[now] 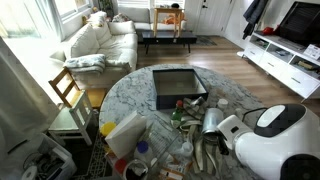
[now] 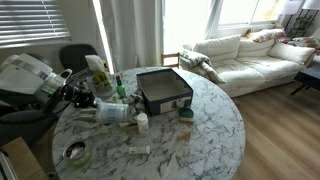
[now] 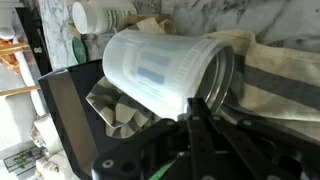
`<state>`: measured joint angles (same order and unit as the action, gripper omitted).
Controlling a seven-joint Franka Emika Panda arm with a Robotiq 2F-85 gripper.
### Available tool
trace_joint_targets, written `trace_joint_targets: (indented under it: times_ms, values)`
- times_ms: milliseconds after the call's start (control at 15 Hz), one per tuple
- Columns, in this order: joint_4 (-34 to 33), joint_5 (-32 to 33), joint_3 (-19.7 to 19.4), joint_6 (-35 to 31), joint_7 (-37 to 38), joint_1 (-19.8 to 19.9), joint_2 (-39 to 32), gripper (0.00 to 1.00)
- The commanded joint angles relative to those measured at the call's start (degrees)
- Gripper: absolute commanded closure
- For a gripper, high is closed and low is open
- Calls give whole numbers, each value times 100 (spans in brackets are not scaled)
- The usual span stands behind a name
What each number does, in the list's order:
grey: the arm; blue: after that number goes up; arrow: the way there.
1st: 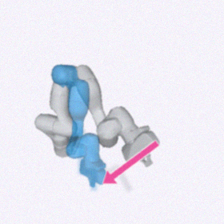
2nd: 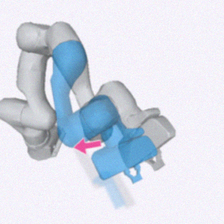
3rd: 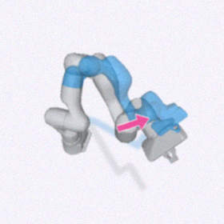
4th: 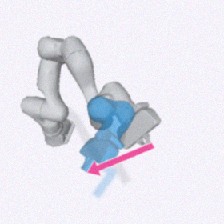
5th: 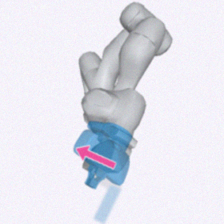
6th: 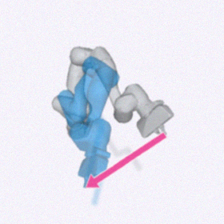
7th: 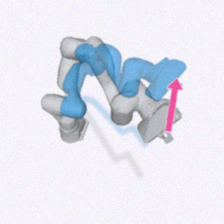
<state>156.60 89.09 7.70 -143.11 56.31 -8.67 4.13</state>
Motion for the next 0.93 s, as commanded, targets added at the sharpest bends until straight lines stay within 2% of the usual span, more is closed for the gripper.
trace_joint_targets:
  times_ms: [0,400,867]
  values:
    - [-53,-77,-192,-168,-210,165,150,100]
    - [-275,-404,-446,-397,-654,325,459,100]
    - [-504,-1394,-619,-686,-1311,385,797,100]
